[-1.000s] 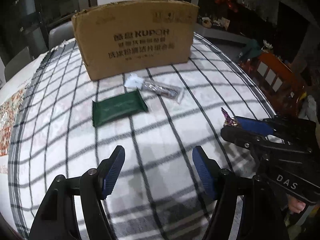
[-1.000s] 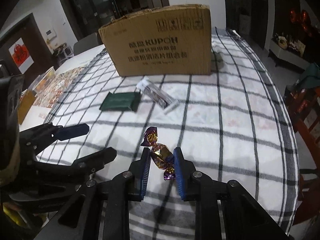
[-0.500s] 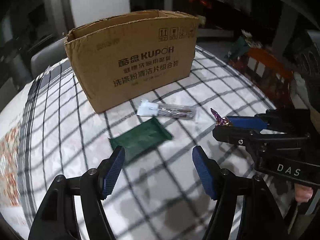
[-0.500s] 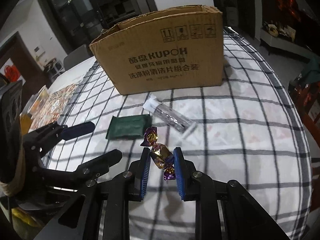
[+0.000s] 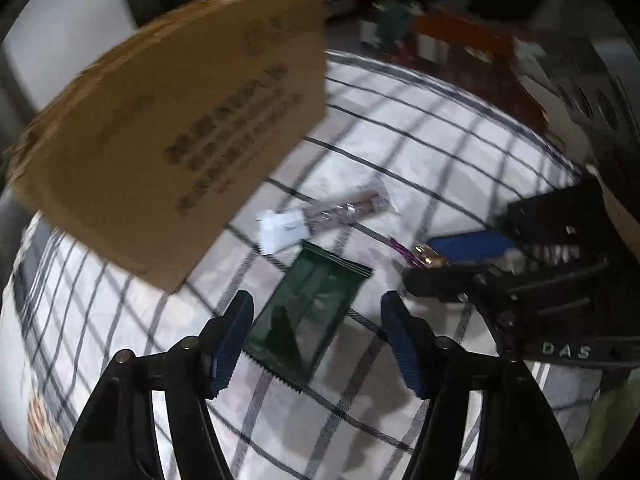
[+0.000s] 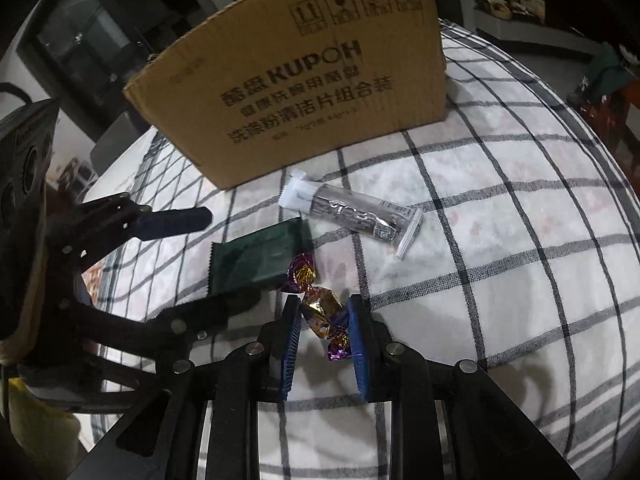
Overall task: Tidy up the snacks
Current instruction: 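Grasp the dark green packet with the left tool while the right tool holds the candy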
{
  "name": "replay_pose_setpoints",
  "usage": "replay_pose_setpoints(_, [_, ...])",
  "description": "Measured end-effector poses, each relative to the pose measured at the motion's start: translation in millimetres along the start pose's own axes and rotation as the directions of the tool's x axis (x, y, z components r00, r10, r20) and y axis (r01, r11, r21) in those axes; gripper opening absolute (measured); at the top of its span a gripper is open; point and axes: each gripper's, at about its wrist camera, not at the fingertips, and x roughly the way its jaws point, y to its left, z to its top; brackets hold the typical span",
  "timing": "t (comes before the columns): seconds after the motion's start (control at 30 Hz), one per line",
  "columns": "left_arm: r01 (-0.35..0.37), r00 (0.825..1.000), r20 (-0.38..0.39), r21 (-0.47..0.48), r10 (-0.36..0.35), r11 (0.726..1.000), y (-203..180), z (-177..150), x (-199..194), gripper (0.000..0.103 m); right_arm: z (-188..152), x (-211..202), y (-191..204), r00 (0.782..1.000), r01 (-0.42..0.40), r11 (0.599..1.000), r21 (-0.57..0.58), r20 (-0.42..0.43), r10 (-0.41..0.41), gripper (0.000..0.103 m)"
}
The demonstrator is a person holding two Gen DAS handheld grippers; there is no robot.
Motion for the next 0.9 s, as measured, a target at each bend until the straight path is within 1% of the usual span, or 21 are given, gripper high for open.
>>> replay_pose_setpoints(0.1, [0.012,0.999,-0.04,0.07,-0.009,0.997,-1.8,2.6,13.5,0.063,-1.0,3.2,-3.1,1.0,0.01,1.0,0.014,0.002,-0.01,0.025])
replay_pose_setpoints(0.17, [0.04,0.997,-0.073,0.092,-0.034,0.995,-0.8,3.1,22.1,0.061,-0.8,6.0,-2.6,1.0,0.019,1.0,0.017,-0.003,-0.019,0.025])
replay_pose_setpoints(0.23, [0.042,0.996,-0.082,0.103,-0.033,0.994,0.9,3.2,27.7,0.061,-1.1,9.1,-2.5,1.0,0.027,0.999,0.022,-0.009,-0.027,0.025])
replay_pose_setpoints(0.33, [0.067,0.994,-0.091,0.111,-0.057,0.992,4.2,3.5,31.9,0.06,-1.0,13.2,-3.6,0.999,0.037,0.999,0.025,-0.021,-0.036,0.025])
replay_pose_setpoints(0.47, [0.07,0.994,-0.095,0.124,-0.058,0.99,6.4,3.2,36.5,0.059,-0.4,15.5,-1.3,0.999,0.047,0.999,0.019,-0.015,-0.047,0.025])
replay_pose_setpoints(0.53, [0.081,0.993,-0.093,0.112,-0.071,0.99,8.7,2.9,37.9,0.058,0.6,16.0,1.3,0.999,0.053,0.999,0.009,-0.008,-0.053,0.025])
replay_pose_setpoints(0.6, [0.091,0.993,-0.088,0.089,-0.084,0.992,12.0,2.3,37.6,0.052,1.1,16.3,2.3,0.998,0.056,0.998,0.005,-0.006,-0.056,0.025])
replay_pose_setpoints(0.67, [0.092,0.993,-0.083,0.075,-0.086,0.993,12.7,1.3,35.9,0.05,1.2,17.2,2.8,0.998,0.055,0.998,0.005,-0.005,-0.055,0.025])
replay_pose_setpoints(0.77, [0.077,0.995,-0.069,0.043,-0.074,0.996,12.4,0.3,34.6,0.049,0.7,14.2,2.7,0.998,0.061,0.998,-0.006,0.009,-0.061,0.025])
replay_pose_setpoints(0.83, [0.059,0.996,-0.062,-0.001,-0.059,0.998,12.4,-0.3,32.7,0.049,1.0,11.7,2.3,0.998,0.068,0.998,-0.011,0.021,-0.067,0.025])
replay_pose_setpoints(0.9, [0.016,0.999,-0.045,-0.034,-0.018,0.999,9.8,-2.6,27.6,0.049,1.5,8.9,0.6,0.998,0.065,0.998,-0.014,0.028,-0.064,0.025])
